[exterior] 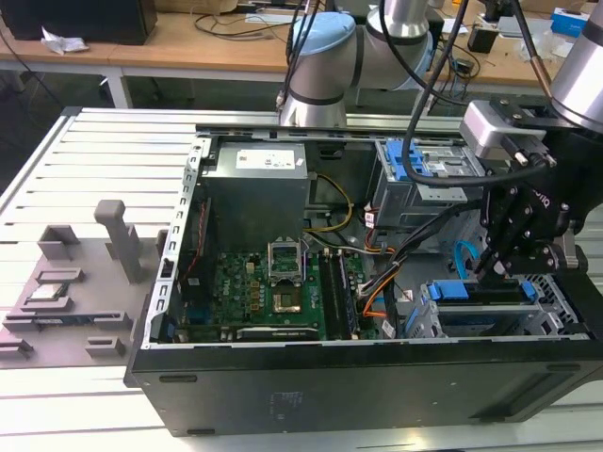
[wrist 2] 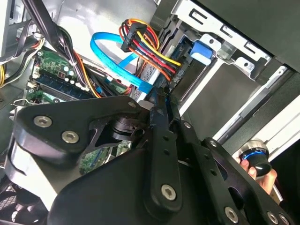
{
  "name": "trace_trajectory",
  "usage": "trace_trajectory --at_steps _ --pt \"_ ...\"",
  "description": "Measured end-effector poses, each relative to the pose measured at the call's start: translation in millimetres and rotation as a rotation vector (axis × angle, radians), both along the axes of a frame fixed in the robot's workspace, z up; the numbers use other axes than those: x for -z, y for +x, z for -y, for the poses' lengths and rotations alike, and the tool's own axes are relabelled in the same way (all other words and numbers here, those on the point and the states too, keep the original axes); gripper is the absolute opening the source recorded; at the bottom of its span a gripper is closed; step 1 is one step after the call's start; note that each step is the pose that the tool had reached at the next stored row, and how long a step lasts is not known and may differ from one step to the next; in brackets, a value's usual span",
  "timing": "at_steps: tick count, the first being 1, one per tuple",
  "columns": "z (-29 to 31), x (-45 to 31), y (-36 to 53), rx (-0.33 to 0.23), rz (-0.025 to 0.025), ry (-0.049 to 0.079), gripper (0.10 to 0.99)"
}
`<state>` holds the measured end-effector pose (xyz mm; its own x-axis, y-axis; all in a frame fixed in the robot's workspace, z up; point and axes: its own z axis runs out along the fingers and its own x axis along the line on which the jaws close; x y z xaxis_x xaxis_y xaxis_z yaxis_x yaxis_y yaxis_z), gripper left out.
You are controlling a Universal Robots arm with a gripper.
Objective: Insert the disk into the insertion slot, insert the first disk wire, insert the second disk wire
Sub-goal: 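Insert the second disk wire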
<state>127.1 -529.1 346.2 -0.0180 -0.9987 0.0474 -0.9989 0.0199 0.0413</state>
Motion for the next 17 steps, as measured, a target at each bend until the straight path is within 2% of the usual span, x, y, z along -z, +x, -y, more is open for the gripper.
trace_trajectory --at_steps 17 --pt "1.9 7.5 4.4 0.000 -0.0001 0.000 0.161"
